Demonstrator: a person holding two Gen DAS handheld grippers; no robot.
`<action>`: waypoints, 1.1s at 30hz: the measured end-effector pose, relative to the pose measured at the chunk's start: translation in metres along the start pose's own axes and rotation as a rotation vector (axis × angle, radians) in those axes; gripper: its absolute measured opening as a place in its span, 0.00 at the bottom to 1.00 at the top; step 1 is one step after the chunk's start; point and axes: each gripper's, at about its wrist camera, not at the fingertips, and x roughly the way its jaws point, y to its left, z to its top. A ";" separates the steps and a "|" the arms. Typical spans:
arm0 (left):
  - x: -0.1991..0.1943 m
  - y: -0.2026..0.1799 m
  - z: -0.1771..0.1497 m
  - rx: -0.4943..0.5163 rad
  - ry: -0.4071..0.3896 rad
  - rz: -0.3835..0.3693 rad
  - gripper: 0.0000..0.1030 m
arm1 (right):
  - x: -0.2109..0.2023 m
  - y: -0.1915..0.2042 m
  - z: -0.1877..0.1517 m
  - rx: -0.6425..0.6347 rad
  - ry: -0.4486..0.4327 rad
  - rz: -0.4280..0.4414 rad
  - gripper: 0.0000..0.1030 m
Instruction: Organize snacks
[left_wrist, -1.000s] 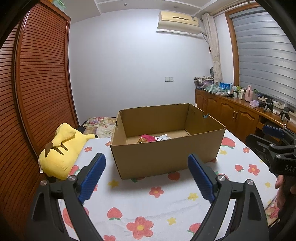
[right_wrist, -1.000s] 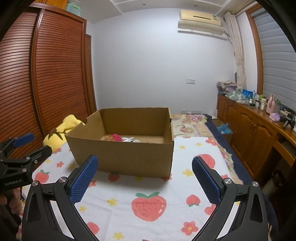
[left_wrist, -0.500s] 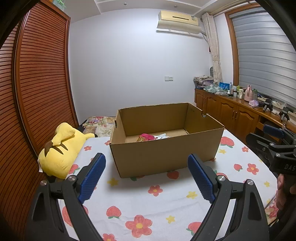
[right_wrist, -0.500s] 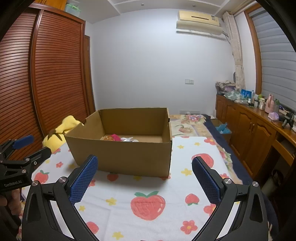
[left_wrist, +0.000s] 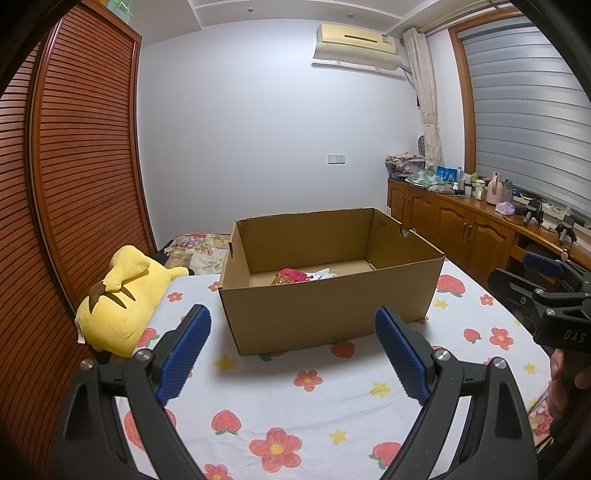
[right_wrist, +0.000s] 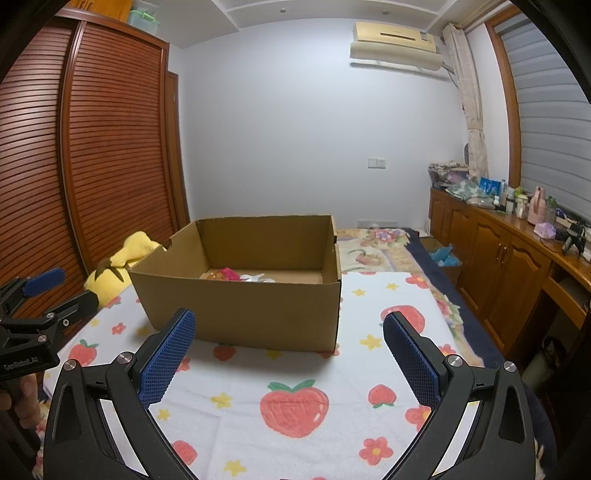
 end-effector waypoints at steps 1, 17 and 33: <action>0.001 0.000 0.000 0.000 0.001 -0.001 0.89 | 0.000 0.000 0.000 0.000 0.000 0.001 1.00; -0.001 -0.002 0.001 0.007 0.007 -0.004 0.89 | 0.000 0.000 0.000 -0.001 0.002 0.001 1.00; 0.000 -0.001 -0.002 0.001 0.009 -0.001 0.90 | -0.001 0.001 -0.001 -0.002 0.003 0.000 1.00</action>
